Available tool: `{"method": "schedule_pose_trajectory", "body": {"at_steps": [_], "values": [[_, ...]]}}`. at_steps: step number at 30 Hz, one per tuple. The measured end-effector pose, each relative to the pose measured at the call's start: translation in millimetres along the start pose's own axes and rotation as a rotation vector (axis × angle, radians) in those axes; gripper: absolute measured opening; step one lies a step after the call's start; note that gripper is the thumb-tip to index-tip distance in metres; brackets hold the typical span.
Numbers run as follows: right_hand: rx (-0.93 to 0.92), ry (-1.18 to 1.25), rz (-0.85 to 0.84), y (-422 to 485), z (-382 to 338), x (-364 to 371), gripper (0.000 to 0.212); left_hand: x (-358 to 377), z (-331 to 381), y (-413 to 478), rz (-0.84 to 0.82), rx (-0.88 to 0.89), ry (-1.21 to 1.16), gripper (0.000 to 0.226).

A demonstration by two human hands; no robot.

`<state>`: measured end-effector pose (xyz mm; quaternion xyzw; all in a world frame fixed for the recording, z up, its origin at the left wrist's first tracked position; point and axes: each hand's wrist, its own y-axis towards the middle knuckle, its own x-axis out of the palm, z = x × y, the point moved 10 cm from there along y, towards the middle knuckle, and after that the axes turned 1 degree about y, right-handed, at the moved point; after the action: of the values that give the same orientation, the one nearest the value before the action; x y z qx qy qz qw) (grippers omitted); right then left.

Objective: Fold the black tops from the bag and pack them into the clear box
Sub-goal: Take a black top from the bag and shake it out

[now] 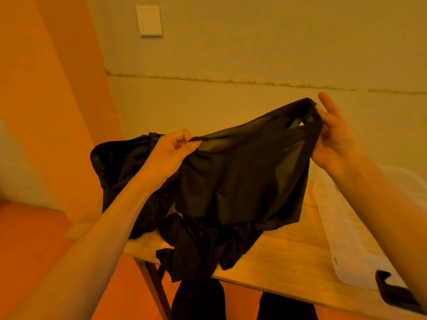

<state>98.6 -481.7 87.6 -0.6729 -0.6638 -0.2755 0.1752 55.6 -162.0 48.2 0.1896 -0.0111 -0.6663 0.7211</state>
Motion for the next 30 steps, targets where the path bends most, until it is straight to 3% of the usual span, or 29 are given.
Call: {"method": "schedule_pose_trajectory", "body": {"at_steps": [5, 8, 12, 14, 17, 20, 24, 27, 30], "values": [[-0.004, -0.248, 0.013, -4, -7, 6, 0.031, 2, 14, -2, -0.096, 0.043, 0.052, 0.045], [-0.017, -0.339, -0.031, -8, -10, 13, 0.031, 4, 14, -2, -0.085, -0.015, 0.007, 0.036], [-0.054, -0.490, -0.248, -21, -9, 47, 0.037, 17, 29, -7, -0.012, 0.033, 0.089, 0.033], [-0.033, -0.622, -0.385, -31, 0, 70, 0.041, 43, 43, -10, -0.057, 0.047, 0.069, 0.042], [-0.008, -0.876, -0.507, -45, 16, 92, 0.047, 92, 47, -15, -0.214, -0.096, -0.086, 0.053], [-0.060, -1.055, -0.523, -51, 20, 93, 0.056, 105, 41, -17, -0.199, -0.189, -0.214, 0.045], [-0.033, -1.040, -0.523, -52, 26, 80, 0.065, 110, 21, -18, -0.194, -0.374, -0.309, 0.027], [-0.013, -1.133, -0.563, -60, 39, 77, 0.068, 130, 4, -32, -0.293, -0.614, -0.531, 0.028], [-0.088, -1.115, -0.450, -59, 37, 63, 0.064, 132, -6, -30, -0.276, -0.677, -0.640, 0.036]]}}
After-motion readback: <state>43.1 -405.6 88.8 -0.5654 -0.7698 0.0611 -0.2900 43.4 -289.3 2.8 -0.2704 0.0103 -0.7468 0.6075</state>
